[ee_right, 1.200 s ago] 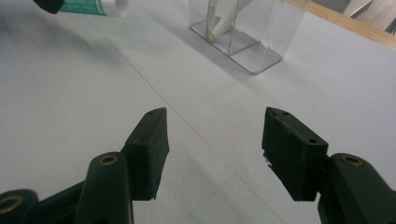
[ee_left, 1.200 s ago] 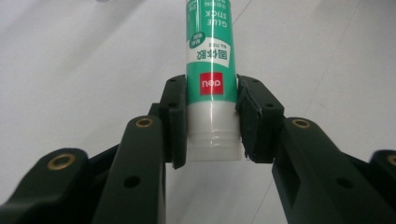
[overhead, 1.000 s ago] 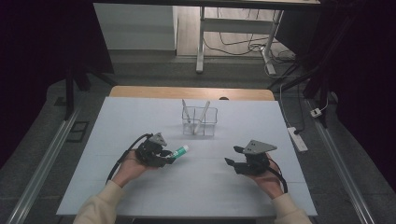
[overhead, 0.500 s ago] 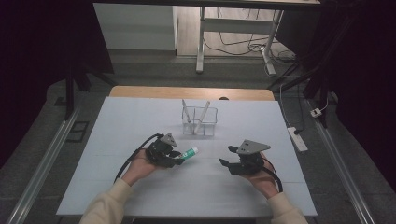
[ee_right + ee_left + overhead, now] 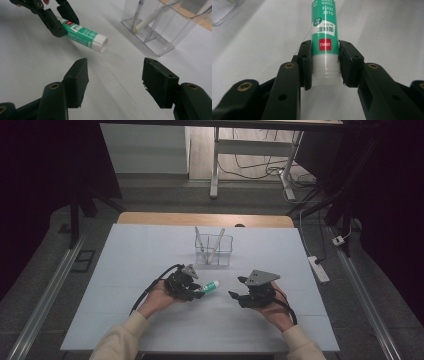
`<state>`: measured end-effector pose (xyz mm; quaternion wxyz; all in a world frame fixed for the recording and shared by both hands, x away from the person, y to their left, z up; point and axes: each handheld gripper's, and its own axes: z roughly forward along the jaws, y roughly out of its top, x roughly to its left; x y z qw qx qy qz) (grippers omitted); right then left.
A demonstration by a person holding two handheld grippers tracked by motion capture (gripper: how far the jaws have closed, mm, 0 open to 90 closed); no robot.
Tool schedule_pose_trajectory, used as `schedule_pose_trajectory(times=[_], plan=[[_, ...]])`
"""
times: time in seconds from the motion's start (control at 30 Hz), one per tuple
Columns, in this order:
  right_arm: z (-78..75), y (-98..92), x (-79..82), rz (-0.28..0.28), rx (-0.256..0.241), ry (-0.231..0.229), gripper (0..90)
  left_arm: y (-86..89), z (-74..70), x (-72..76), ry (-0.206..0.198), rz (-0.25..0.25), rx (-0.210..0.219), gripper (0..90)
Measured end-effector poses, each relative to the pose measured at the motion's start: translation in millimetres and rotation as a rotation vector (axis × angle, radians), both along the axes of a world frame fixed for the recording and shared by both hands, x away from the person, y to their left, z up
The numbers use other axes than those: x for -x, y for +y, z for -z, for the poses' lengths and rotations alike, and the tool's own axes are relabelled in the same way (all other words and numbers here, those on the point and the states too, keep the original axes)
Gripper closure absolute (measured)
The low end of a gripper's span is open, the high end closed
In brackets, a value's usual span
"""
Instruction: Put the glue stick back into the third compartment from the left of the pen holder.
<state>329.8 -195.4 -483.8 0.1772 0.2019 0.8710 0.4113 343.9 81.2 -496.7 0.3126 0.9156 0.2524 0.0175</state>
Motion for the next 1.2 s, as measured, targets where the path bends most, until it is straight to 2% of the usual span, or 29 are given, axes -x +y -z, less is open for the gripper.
schedule_pose_trajectory(times=[0.43,0.8,1.03,1.2], plan=[[4.4,22.6,0.6,-0.061,0.088,-0.030,36.3,-8.7,1.7,0.6,0.010,0.018,-0.004,64.8],[5.8,39.0,0.2,-0.127,0.123,-0.048,37.1,-13.1,2.4,1.0,0.009,0.034,-0.011,64.8],[7.5,47.0,0.8,-0.144,0.182,-0.071,38.0,-17.8,1.5,3.3,0.001,0.047,-0.018,64.7],[9.2,51.7,1.9,-0.179,0.219,-0.079,39.7,-20.7,0.9,4.2,0.003,0.055,-0.017,64.7]])
